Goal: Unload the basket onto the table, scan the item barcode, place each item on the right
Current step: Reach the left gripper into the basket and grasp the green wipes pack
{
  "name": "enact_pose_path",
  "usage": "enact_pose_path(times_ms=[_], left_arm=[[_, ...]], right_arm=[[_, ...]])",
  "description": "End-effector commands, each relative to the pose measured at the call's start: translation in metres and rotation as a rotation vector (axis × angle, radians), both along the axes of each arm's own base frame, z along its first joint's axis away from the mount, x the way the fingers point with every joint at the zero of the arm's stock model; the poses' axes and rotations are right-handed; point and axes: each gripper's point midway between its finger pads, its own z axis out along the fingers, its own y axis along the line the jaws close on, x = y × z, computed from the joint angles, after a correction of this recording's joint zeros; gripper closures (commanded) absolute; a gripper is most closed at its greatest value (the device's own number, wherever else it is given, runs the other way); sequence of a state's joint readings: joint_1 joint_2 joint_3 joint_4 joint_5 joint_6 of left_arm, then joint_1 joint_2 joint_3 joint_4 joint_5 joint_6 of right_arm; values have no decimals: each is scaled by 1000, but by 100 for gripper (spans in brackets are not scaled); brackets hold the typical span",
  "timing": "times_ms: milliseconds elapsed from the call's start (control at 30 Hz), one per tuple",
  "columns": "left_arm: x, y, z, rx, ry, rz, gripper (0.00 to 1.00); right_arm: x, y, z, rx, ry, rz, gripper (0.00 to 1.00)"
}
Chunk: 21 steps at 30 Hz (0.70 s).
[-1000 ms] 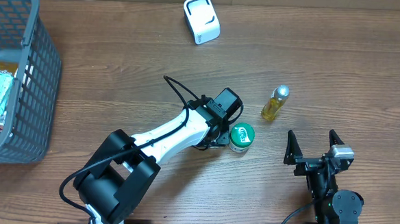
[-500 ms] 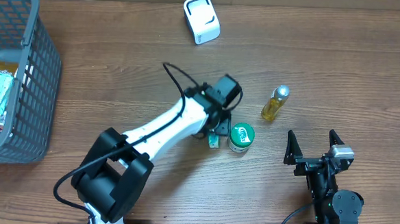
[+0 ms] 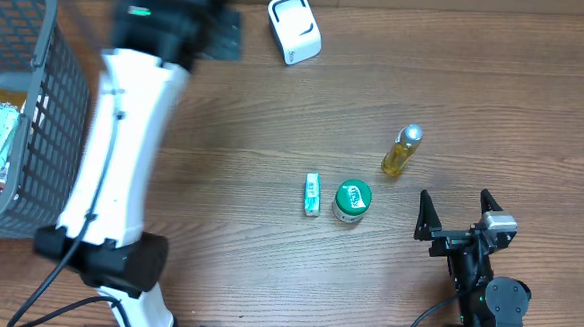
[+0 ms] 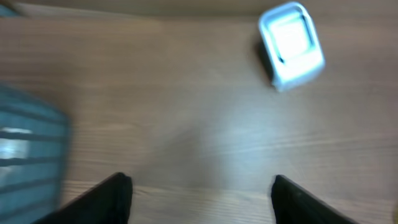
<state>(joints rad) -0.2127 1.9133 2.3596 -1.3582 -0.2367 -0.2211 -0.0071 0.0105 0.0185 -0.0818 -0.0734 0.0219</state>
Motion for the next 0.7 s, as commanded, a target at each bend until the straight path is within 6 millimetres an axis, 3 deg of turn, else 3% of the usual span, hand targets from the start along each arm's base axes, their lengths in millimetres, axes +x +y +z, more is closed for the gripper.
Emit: enact_pose_path(times_ms=[0, 100, 200, 300, 400, 533, 667], left_arm=[[-1, 70, 47, 124, -99, 59, 14], [-6, 133, 62, 170, -138, 196, 10], [-9, 190, 63, 211, -141, 287, 9], [-16, 236, 57, 223, -137, 383, 7], [-18, 268, 49, 247, -122, 424, 4], [-20, 313, 19, 292, -34, 444, 2], [-23, 350, -33, 270, 98, 485, 0]], right_arm=[[0, -1, -3, -8, -1, -4, 0], [0, -1, -3, -8, -1, -5, 0], [0, -1, -2, -8, -2, -4, 0], [0, -1, -3, -8, -1, -4, 0], [0, -1, -3, -8, -1, -4, 0], [0, -1, -3, -8, -1, -4, 0], [0, -1, -2, -8, -2, -4, 0]])
